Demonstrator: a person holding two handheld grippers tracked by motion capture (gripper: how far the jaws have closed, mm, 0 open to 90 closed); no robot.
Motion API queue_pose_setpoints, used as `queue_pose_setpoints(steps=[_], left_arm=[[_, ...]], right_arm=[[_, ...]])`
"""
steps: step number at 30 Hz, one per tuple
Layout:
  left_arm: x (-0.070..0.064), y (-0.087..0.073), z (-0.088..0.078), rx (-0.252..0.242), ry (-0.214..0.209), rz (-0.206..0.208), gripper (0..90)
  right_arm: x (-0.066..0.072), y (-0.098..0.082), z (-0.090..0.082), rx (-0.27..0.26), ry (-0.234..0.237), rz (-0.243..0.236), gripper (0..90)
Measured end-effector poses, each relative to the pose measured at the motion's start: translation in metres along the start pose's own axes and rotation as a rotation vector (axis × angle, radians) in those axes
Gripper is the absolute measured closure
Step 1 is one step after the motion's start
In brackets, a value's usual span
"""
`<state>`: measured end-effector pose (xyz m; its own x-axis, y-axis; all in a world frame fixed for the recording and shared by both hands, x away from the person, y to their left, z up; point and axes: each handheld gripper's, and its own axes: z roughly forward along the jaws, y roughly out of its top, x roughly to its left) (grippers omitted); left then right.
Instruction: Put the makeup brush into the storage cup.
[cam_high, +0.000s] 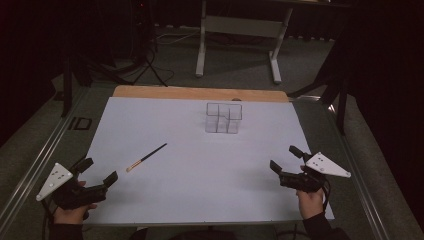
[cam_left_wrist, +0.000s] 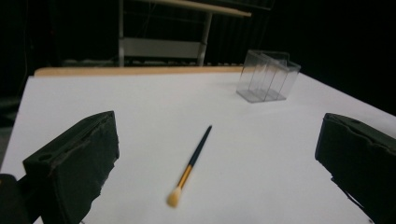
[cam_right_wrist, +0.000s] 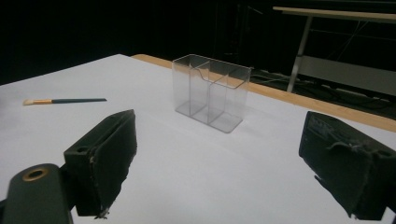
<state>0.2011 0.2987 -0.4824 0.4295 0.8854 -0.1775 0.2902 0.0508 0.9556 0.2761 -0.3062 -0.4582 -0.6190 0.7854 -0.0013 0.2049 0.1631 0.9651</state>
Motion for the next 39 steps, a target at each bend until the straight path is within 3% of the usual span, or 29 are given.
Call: queue_pose_setpoints(steps=[5,11,15,20,31,39], left_arm=[[-0.004,0.014,0.004,0.039,-0.054,0.007,0.0],[-0.005,0.033,0.009,0.062,-0.072,0.002,0.0],[-0.003,0.046,0.014,0.079,-0.102,0.030,0.0],[0.002,0.061,0.025,0.138,-0.134,0.013,0.0],[0.011,0.075,0.047,0.227,-0.170,0.001,0.0],[0.011,0.081,0.063,0.295,-0.178,0.037,0.0]], right_arm=[[0.001,0.001,0.002,-0.003,0.003,-0.008,11.1],[0.004,0.002,0.002,-0.007,0.011,-0.017,11.1],[0.005,0.002,0.003,-0.006,0.011,-0.024,11.1],[0.007,0.003,0.005,-0.003,0.018,-0.029,11.1],[0.010,0.003,0.007,0.006,0.032,-0.035,11.1],[0.011,0.003,0.009,0.013,0.037,-0.035,11.1]])
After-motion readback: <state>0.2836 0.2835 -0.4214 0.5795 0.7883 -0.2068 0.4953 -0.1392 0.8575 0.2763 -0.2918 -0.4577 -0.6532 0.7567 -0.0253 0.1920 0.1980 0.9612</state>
